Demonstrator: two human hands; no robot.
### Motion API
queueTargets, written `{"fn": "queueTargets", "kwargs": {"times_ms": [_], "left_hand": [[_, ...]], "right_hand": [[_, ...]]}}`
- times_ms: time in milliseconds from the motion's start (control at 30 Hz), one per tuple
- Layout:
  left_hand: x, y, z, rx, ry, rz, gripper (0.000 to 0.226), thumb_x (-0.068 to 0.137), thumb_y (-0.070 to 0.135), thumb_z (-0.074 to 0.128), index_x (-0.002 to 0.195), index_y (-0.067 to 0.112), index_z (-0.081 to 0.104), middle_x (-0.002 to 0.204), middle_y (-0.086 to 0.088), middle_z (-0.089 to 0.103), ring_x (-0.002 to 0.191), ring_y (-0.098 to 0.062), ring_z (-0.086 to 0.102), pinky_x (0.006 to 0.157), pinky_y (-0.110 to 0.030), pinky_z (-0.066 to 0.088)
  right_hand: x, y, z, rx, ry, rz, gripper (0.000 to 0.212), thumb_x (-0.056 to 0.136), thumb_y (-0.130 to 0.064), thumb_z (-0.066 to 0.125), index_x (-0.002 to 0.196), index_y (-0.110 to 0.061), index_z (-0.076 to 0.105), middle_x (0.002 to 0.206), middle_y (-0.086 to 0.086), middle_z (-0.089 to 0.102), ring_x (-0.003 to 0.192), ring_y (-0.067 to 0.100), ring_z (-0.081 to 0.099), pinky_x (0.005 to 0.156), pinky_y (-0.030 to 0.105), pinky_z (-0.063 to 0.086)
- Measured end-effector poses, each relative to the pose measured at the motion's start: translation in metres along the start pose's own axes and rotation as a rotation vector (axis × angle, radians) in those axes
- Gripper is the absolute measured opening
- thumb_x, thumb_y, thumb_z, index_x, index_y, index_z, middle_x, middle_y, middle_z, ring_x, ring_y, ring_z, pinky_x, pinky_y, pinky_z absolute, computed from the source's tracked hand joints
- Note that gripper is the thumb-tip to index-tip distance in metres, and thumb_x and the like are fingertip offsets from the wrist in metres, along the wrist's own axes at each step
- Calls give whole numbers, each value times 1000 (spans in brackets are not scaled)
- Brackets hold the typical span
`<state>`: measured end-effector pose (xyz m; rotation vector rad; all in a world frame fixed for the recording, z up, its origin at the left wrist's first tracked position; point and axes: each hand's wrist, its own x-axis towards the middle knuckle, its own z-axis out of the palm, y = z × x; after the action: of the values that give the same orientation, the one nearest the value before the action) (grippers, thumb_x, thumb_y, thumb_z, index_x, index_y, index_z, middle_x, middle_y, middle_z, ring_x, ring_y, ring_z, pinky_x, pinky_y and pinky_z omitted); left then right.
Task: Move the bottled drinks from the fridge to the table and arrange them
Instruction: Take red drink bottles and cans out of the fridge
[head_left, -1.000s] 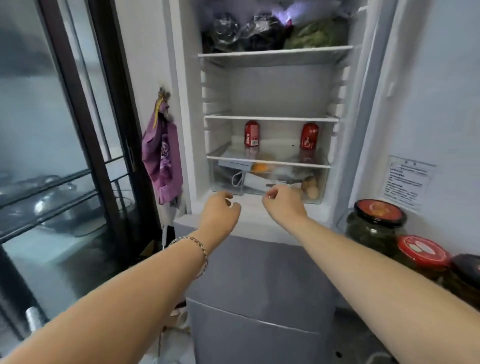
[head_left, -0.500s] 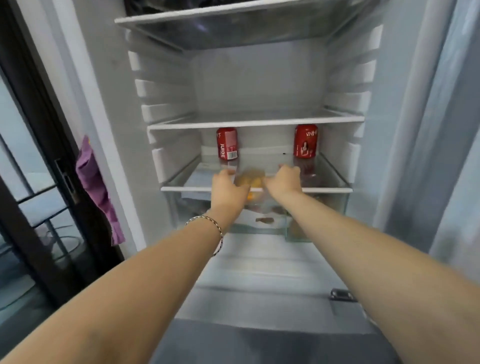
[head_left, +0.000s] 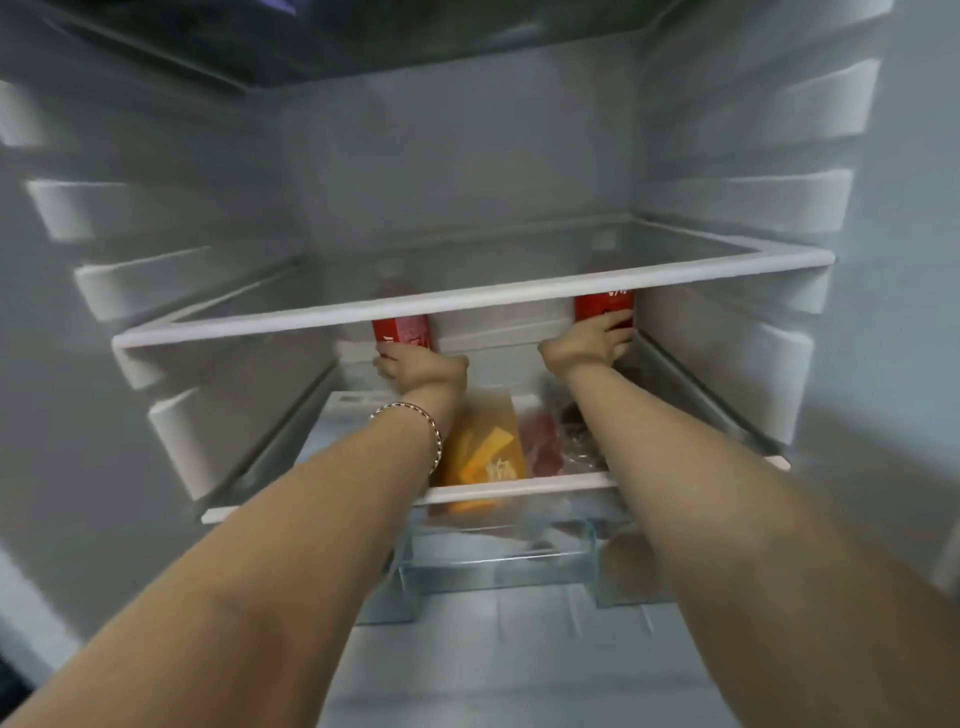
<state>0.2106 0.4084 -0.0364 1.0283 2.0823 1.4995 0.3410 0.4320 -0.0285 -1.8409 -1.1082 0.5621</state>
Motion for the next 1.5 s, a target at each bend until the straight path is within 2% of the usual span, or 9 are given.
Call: {"fn": "queueTargets", "kwargs": {"times_ms": [167, 300, 500, 700, 867, 1000, 1233, 1367, 1500], "left_hand": [[35, -1, 11, 99, 19, -72, 84, 89, 25, 58, 148, 2, 3, 152, -18, 18, 140, -34, 21, 114, -41, 18], [40, -2, 12, 142, 102, -73, 79, 86, 25, 64, 144, 5, 14, 148, -17, 19, 137, -34, 26, 112, -39, 21], [47, -6, 5, 84, 86, 43, 81, 77, 23, 75, 137, 0, 26, 140, -19, 40, 129, -36, 40, 108, -42, 32], [33, -13, -13, 188, -6, 105, 82, 67, 40, 79, 131, 10, 35, 134, -17, 39, 125, -35, 39, 107, -44, 33], [12, -15, -25, 73, -175, 98, 86, 62, 34, 83, 127, 14, 30, 126, -11, 53, 115, -35, 52, 100, -48, 43], [-12, -22, -49, 113, -277, 156, 85, 61, 36, 84, 126, 17, 34, 118, -5, 56, 110, -29, 56, 96, -47, 47], [-48, -36, -88, 67, -325, 313, 107, 33, 52, 84, 126, 23, 42, 108, 7, 62, 99, -14, 61, 90, -40, 52], [-58, -41, -116, 49, -400, 359, 104, 35, 41, 91, 125, 21, 43, 109, 5, 63, 97, -14, 63, 89, -39, 53], [-65, -38, -139, 15, -482, 335, 91, 45, 45, 91, 120, 19, 46, 107, 6, 63, 98, -11, 62, 89, -29, 50]], "right_hand": [[16, -5, 15, 133, 225, 111, 57, 98, -13, 37, 146, 2, 12, 151, 22, 21, 137, 34, 25, 111, 39, 22], [26, -6, 17, 122, 195, 176, 70, 89, -17, 57, 143, 0, 18, 150, 19, 24, 136, 32, 26, 111, 37, 22], [33, 0, 9, 246, 142, 147, 67, 86, -19, 62, 138, -2, 24, 146, 15, 38, 136, 31, 28, 112, 37, 23], [30, 4, 1, 100, -26, 36, 85, 81, -33, 69, 147, -20, 17, 150, 15, 20, 137, 33, 22, 113, 42, 20], [24, 8, -1, 168, -34, -51, 73, 78, -29, 73, 134, -10, 31, 132, 16, 52, 124, 36, 45, 108, 44, 32], [-12, 6, -6, -28, -5, -164, 76, 73, -41, 74, 130, -10, 35, 125, 14, 56, 118, 34, 52, 101, 42, 34], [-82, 5, -17, -199, -319, -341, 75, 58, -53, 77, 117, -17, 49, 111, 2, 61, 102, 23, 61, 87, 36, 51], [-113, 16, -38, -112, -369, -370, 77, 53, -46, 81, 118, -19, 50, 107, -1, 62, 100, 19, 61, 82, 32, 50], [-136, 21, -47, -34, -503, -354, 98, 25, -56, 80, 115, -23, 57, 103, -3, 67, 95, 14, 65, 87, 35, 54]]}}
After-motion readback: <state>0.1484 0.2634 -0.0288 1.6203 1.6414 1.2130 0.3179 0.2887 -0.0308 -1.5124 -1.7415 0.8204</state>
